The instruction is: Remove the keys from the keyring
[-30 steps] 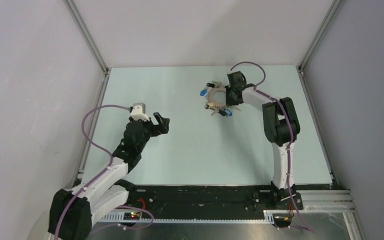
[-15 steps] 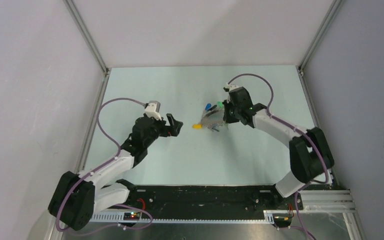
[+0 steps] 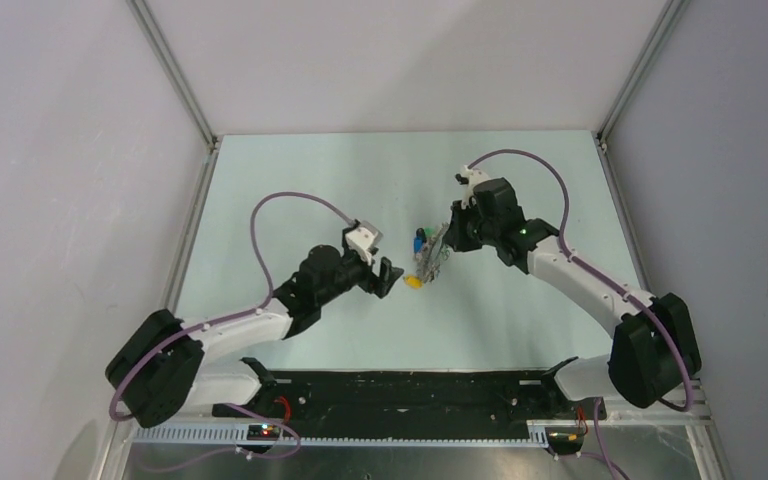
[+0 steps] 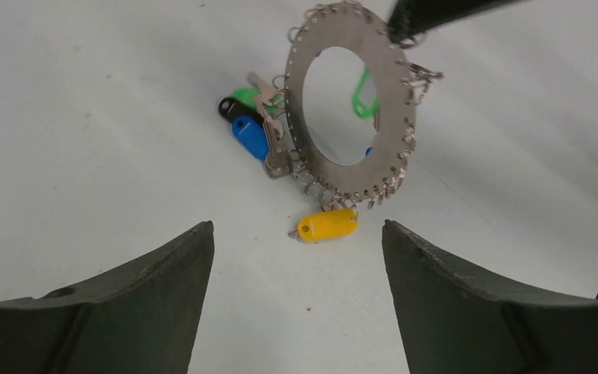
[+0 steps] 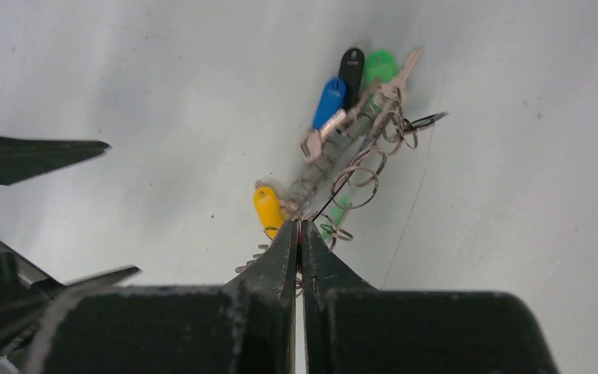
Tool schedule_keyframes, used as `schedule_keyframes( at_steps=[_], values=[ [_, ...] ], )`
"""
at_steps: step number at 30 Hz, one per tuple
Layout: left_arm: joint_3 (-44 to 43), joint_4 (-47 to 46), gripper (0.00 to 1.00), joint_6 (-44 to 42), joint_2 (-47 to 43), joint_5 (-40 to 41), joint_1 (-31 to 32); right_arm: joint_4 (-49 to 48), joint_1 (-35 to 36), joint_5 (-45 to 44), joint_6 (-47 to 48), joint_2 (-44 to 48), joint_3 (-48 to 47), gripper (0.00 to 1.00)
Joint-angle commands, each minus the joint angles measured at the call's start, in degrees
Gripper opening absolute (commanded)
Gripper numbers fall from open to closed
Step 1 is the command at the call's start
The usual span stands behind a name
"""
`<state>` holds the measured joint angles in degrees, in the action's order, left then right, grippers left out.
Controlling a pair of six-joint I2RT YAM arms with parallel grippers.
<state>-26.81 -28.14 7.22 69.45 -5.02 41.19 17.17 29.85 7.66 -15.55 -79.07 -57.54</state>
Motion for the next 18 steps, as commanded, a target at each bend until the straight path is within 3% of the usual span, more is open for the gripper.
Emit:
schedule_keyframes(
  at_steps=[1,10,18],
  values=[
    [-0.6,-7.1,0.83,-12.0,2.3,4.4,5.5,0.3,0.7,2.7,-1.1,3.7,-0.1,0.00],
    [-1.9,-8.1,0.82,-14.5,4.5,6.7,10.4,1.2,2.1,6.0,-3.6,8.1,-0.1,0.00],
    [-1.3,-9.6,0.79,-13.7,3.3,-3.7,11.2,-0.2,3.5,6.1,-5.5,9.9,-0.1,0.00]
  ],
)
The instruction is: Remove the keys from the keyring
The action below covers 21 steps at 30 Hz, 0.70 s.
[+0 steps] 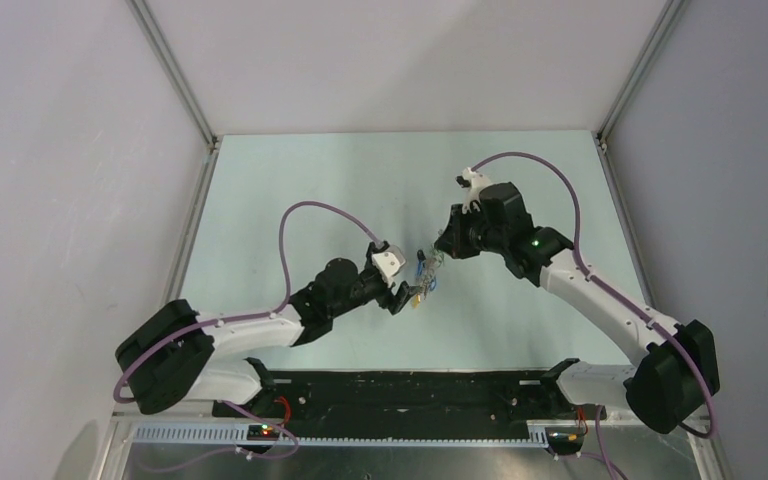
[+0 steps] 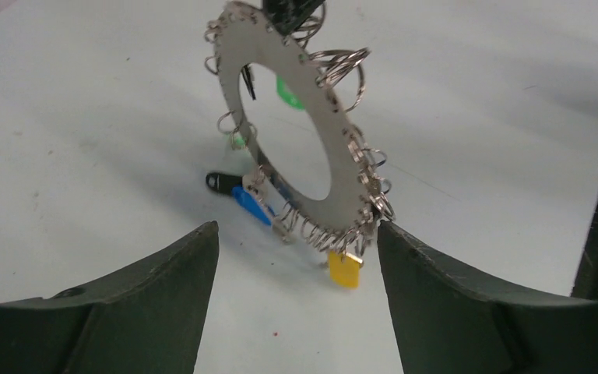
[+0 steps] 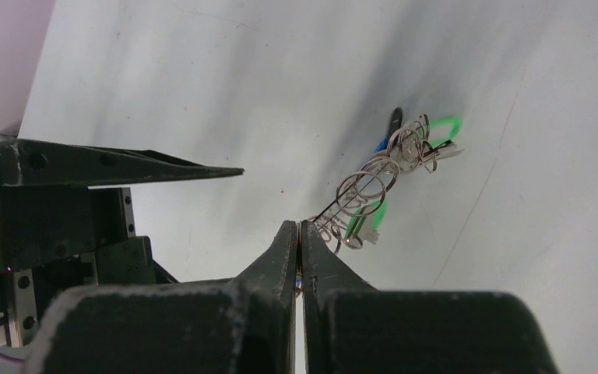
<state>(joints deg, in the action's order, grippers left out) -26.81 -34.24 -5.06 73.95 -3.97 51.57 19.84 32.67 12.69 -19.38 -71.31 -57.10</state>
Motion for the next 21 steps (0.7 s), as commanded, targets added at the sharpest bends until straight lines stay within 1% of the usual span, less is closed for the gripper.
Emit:
schedule_keyframes(
  at_steps=[1,8,15,17,19,20,21],
  values=[
    [-1.0,-3.5,0.79,-1.4,-1.7,-5.0,0.8,-3.2,0.7,1.2,-1.8,2.2,-0.5,0.00],
    [-0.9,-3.7,0.77,-1.5,-1.8,-7.0,1.0,-4.8,2.0,2.3,-4.0,3.1,-0.5,0.00],
    [-1.7,-3.7,0.76,-1.2,-0.3,-8.6,1.5,-5.5,3.2,1.0,-5.3,5.0,-0.6,0.00],
    [-2.0,-3.6,0.75,-1.3,0.1,-7.8,1.9,-5.7,3.3,0.3,-5.7,5.4,-0.6,0.00],
    [-2.5,-3.4,0.69,-1.4,0.6,-5.0,2.0,-6.0,3.6,0.5,-6.2,5.9,-0.6,0.00],
    [-2.8,-3.1,0.58,-1.4,0.9,-4.0,2.0,-6.3,3.7,0.9,-6.4,6.3,-0.6,0.00],
    [-3.0,-2.4,0.52,-1.5,1.0,-2.4,2.0,-6.4,3.9,1.0,-6.8,6.6,-0.6,0.00]
  ],
)
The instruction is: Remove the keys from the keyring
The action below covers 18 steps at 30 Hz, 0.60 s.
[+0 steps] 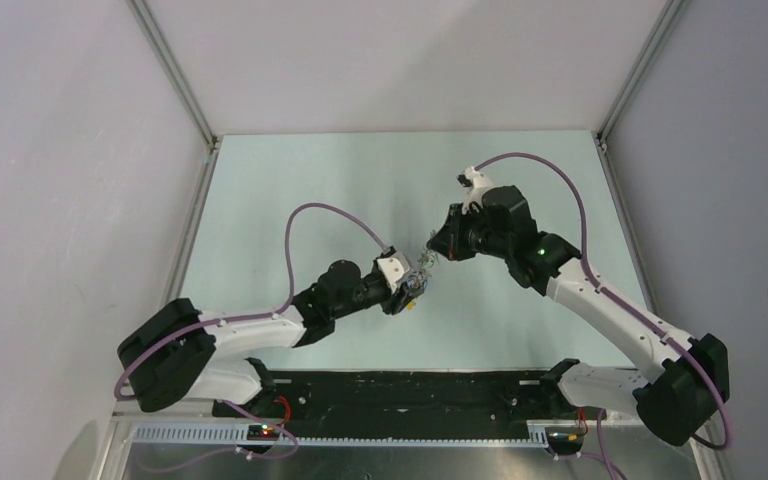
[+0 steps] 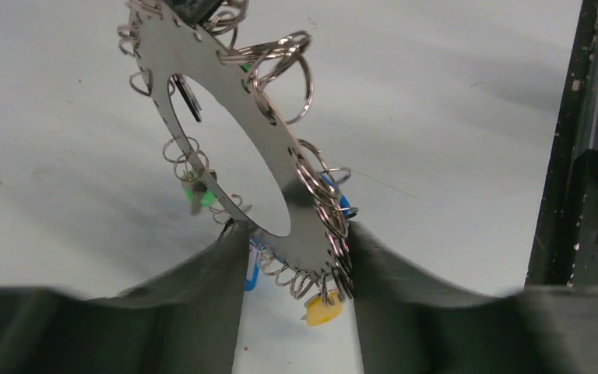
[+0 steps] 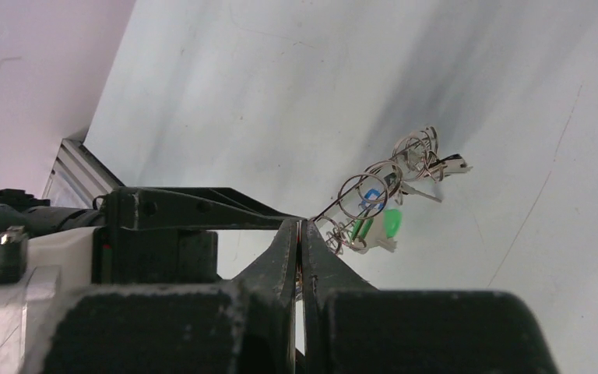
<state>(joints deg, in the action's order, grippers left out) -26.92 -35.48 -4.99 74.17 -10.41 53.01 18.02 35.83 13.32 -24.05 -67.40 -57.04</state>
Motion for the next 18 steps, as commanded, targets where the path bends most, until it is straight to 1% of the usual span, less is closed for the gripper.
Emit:
schedule_keyframes(
  at_steps=[1,2,3,4,5,7,9,10,11,13,15,17,18],
  values=[
    [-3.3,-0.7,0.40,-1.7,0.8,4.7,0.5,-4.7,0.8,0.6,-2.3,3.3,-0.7,0.00],
    [-3.5,0.1,0.34,-1.8,0.8,5.8,0.5,-4.6,1.1,0.6,-2.5,3.6,-0.6,0.00],
    [-3.9,0.5,0.21,-1.8,0.6,6.3,0.5,-4.5,1.3,0.7,-2.6,4.1,-0.6,0.00],
    [-4.1,1.4,0.14,-1.8,0.5,7.5,0.6,-4.3,1.4,0.6,-2.6,4.4,-0.7,0.00],
    [-4.4,1.8,0.04,-1.9,0.2,8.1,0.6,-3.5,1.6,0.2,-2.6,4.9,-0.7,0.00],
    [-4.0,2.4,0.01,-2.4,-0.9,9.3,0.5,-1.9,1.8,-0.6,-2.1,5.4,-0.6,0.00],
    [-3.2,2.4,0.00,-3.2,-2.5,9.8,0.5,0.3,1.9,-1.7,-1.0,5.7,-0.6,0.07],
    [-2.8,2.4,0.00,-4.1,-3.0,9.9,0.6,1.6,1.9,-1.9,0.3,5.9,-0.4,0.15],
    [-2.2,2.4,0.00,-4.5,-4.2,9.9,0.5,2.1,2.0,-2.0,1.2,6.5,0.0,0.21],
    [-1.3,2.4,0.00,-5.9,-5.7,9.7,0.5,3.0,2.0,-1.5,6.2,8.3,1.2,0.45],
    [-0.5,2.4,0.00,-7.3,-6.9,8.7,0.5,3.3,1.8,-2.6,10.2,11.4,2.7,0.54],
    [-0.1,2.4,0.00,-8.2,-7.6,7.6,0.5,2.9,1.8,-3.7,14.6,15.2,4.3,0.60],
    [0.1,2.4,0.00,-8.7,-8.2,7.4,0.6,1.9,1.8,-4.9,16.0,17.7,5.5,0.61]
  ],
)
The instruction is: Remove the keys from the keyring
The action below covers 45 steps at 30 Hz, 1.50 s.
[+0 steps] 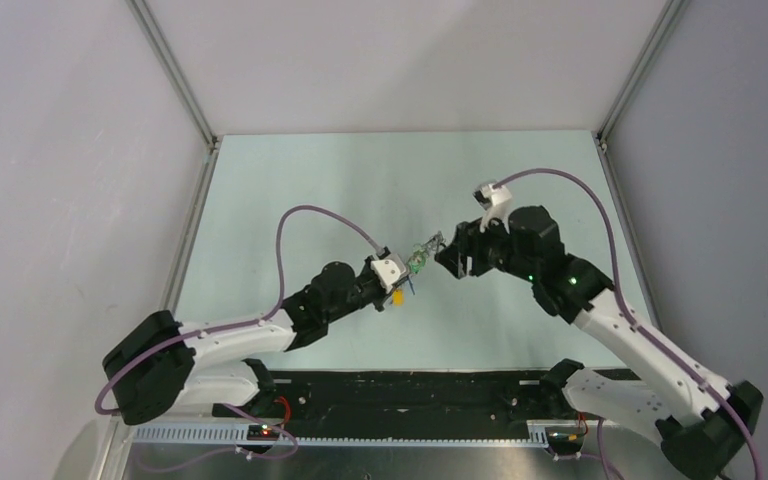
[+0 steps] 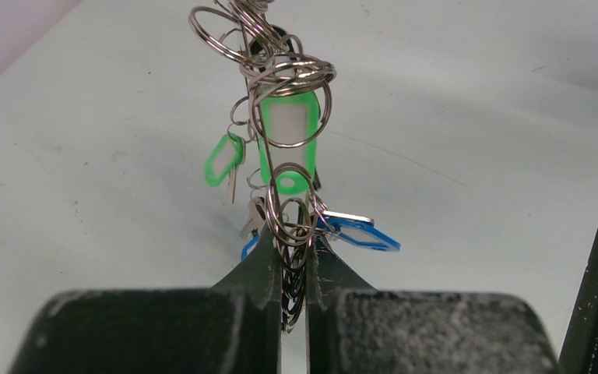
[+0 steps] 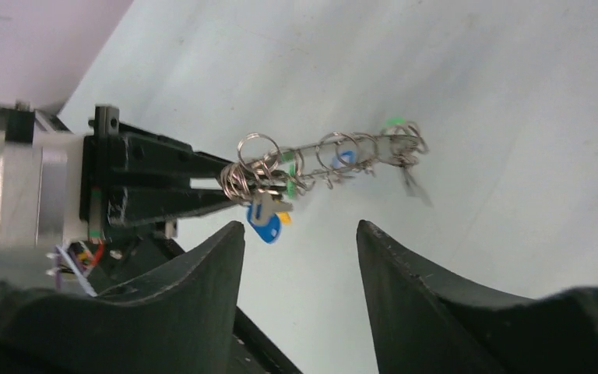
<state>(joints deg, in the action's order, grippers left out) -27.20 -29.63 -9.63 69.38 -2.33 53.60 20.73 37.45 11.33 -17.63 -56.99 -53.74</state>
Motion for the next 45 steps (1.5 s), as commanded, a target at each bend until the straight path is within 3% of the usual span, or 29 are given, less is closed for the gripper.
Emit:
schedule_keyframes(
  at_steps=[1,3,5,6,10,13,20,29,33,35,38,43,45],
  values=[
    [0.7,-3.5,0.00,-4.5,-3.6,-0.9,0.1,-1.9,0.2,-3.6,12.6,8.4,3.0,0.61],
    [1.2,-3.5,0.00,-6.9,-3.9,-4.2,0.0,-5.7,0.1,-3.3,17.9,12.0,6.3,0.65],
    [2.7,-3.5,0.00,-12.4,-4.3,-11.4,0.1,-10.8,0.1,1.3,24.7,15.3,10.6,0.80],
    [3.6,-3.5,0.00,-13.5,-5.2,-13.1,0.1,-14.6,0.1,4.0,26.5,16.9,13.1,0.82],
    [6.0,-4.3,0.00,-16.3,-8.7,-15.6,0.1,-18.3,0.3,6.7,35.3,18.2,14.9,0.78],
    [8.4,-4.5,0.00,-21.4,-11.3,-18.6,0.1,-15.5,0.4,12.0,47.1,17.1,14.8,0.71],
    [10.7,-5.7,0.00,-22.2,-15.6,-18.9,0.1,-10.2,1.7,24.6,62.1,14.3,14.0,0.64],
    [11.5,-6.4,0.00,-21.5,-17.7,-17.5,0.1,-6.7,4.6,25.4,66.7,10.4,12.8,0.61],
    [11.9,-7.1,0.00,-21.1,-18.8,-17.3,0.1,-7.2,6.8,22.6,67.7,7.5,12.3,0.48],
    [12.1,-7.6,0.04,-20.4,-19.2,-17.5,0.1,-8.0,7.7,20.8,68.7,6.0,12.0,0.36],
    [12.4,-9.1,0.16,-17.9,-19.7,-16.8,0.2,-11.1,8.5,16.4,69.5,4.8,11.9,0.01],
    [12.6,-11.7,0.43,-11.1,-20.2,-6.1,-0.2,-14.0,8.7,6.8,71.4,8.0,11.9,0.00],
    [12.5,-11.8,0.48,-8.3,-20.5,-3.8,-1.1,-15.2,8.8,3.6,72.8,9.4,11.9,0.00]
  ],
)
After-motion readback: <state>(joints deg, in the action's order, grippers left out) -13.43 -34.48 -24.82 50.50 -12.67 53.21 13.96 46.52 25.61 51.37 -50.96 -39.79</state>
